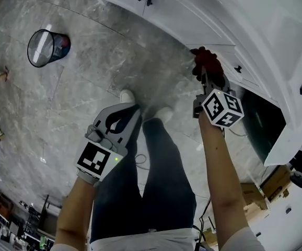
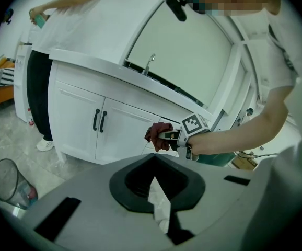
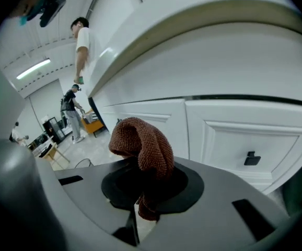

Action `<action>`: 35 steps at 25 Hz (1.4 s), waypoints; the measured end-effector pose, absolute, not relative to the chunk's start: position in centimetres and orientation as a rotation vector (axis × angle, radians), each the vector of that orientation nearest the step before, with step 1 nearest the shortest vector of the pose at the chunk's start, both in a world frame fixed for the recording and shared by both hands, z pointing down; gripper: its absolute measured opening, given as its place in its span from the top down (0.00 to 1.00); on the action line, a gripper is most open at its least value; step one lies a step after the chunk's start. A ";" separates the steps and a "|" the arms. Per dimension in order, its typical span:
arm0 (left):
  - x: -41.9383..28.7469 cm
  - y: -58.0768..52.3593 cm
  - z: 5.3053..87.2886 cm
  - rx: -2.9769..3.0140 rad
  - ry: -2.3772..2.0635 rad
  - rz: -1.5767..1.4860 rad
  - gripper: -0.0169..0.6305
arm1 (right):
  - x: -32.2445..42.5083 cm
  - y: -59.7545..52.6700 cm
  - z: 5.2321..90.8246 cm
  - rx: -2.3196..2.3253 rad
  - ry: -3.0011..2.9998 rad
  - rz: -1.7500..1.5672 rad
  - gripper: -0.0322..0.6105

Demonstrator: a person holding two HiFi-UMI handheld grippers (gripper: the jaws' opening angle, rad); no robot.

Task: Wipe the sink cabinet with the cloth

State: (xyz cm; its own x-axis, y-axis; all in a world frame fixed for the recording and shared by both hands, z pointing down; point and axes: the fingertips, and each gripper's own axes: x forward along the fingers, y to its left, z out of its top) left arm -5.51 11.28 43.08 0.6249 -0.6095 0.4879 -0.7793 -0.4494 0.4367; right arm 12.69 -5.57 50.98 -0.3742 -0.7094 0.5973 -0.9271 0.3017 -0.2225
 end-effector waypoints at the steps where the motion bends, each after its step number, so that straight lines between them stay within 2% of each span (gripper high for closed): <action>1: -5.5 11.1 42.8 2.212 -1.083 0.346 0.96 | 12.2 -5.1 50.1 1.441 -2.218 0.750 0.86; 6: -5.6 9.9 40.7 2.254 -1.078 0.336 0.96 | 10.2 -3.3 44.6 1.356 -2.337 0.648 0.86; 18: -2.4 6.3 32.2 2.381 -1.033 0.324 0.96 | 9.5 -0.2 30.6 1.321 -2.500 0.632 0.86; 35: 2.3 3.6 16.1 2.535 -1.020 0.262 0.96 | 14.0 1.5 11.0 1.437 -2.686 0.508 0.86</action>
